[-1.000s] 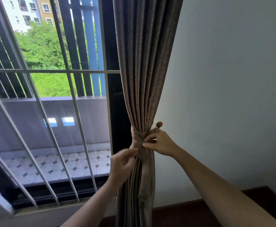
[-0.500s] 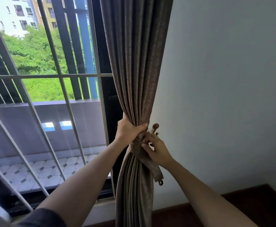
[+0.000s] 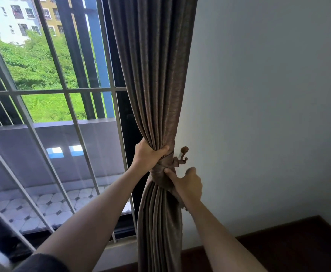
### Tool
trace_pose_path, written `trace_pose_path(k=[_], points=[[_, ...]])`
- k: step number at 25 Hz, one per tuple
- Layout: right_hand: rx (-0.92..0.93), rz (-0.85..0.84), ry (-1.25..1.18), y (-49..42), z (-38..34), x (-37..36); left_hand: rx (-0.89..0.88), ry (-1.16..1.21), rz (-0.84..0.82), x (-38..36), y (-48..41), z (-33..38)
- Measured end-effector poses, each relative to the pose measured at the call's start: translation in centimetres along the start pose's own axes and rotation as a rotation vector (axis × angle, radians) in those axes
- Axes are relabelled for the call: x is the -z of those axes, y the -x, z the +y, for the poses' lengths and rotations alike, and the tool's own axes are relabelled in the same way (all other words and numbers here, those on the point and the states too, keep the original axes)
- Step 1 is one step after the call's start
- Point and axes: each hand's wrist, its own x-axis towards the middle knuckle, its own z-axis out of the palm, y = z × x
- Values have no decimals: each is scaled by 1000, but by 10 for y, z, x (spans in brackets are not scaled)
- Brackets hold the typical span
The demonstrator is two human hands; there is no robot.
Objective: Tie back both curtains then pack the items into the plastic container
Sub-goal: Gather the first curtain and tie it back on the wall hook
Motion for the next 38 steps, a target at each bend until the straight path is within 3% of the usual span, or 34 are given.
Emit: trace_pose_path(k=[2, 5, 10, 13, 16, 21, 27, 32, 38], points=[[-256, -64, -288, 6, 2, -18, -8, 0, -3, -2, 1, 1], [-522, -36, -960, 21, -4, -52, -12, -10, 11, -2, 2, 1], [-478, -198, -1450, 13, 0, -52, -19, -16, 6, -1, 2, 0], [-484, -124, -1596, 5, 19, -39, -17, -18, 13, -1, 3, 2], [-342, 76, -1633, -18, 34, -15, -15, -12, 6, 1, 5, 2], [-135, -16, -1601, -49, 22, 11, -13, -30, 15, -2, 5, 0], [-61, -285, -1056, -70, 33, -7, -17, -51, 14, 0, -2, -9], [154, -183, -756, -83, 48, -16, -26, -48, 28, -2, -3, -10], [141, -130, -606, -94, 55, -24, -27, -55, 29, -3, -3, -13]])
